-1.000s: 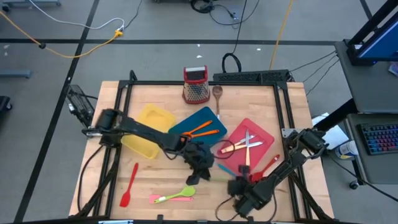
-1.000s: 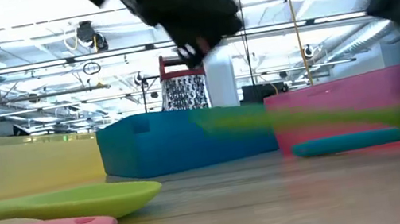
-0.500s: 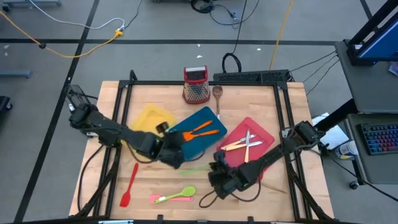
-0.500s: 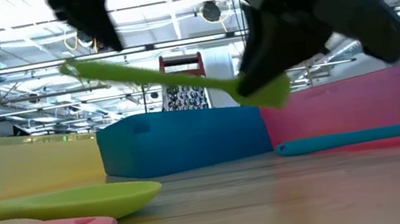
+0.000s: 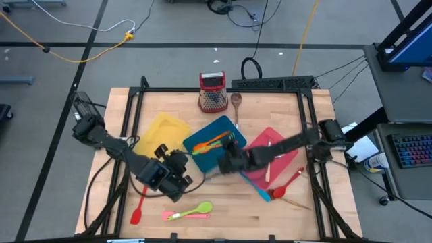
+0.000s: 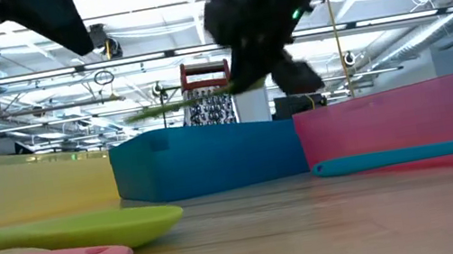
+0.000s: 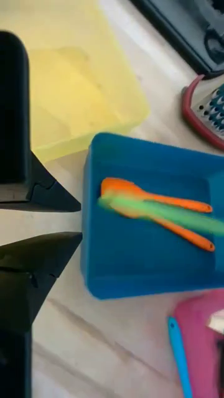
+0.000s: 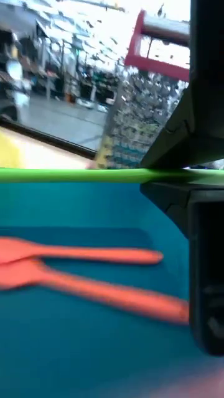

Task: Pick & Place Kitchen Items
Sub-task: Put the green spatula into the blue bin, then put the blue spatula into the blue bin

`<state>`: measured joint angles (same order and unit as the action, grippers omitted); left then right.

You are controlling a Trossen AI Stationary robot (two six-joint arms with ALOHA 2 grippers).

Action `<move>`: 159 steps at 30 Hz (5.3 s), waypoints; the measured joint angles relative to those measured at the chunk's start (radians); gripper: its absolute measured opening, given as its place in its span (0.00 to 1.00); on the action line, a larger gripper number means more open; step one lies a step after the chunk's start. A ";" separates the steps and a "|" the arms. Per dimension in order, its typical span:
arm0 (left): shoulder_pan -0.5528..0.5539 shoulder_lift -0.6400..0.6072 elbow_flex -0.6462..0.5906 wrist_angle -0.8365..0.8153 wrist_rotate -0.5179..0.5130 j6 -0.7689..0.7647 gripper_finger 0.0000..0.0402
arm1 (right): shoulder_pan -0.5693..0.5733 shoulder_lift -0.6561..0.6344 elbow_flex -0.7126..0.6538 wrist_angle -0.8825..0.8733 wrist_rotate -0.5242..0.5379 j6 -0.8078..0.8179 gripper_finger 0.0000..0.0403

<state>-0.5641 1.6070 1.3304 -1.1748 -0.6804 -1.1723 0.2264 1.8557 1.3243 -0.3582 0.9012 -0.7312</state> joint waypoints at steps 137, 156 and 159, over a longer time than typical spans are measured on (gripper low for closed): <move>0.187 0.007 -0.131 0.559 0.361 0.935 0.17 | 0.600 -0.169 -0.256 -0.448 -0.696 2.436 0.50; 0.205 0.007 -0.131 0.559 0.361 0.934 0.17 | 0.566 -0.172 -0.382 -0.189 -0.592 2.243 0.49; 0.205 0.007 -0.131 0.559 0.361 0.934 0.17 | 0.559 -0.176 -0.428 -0.085 -0.589 2.104 0.46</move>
<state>-0.3592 1.6138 1.1995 -0.6159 -0.3195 -0.2386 0.7857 1.6798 0.8960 -0.4430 0.3126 1.3731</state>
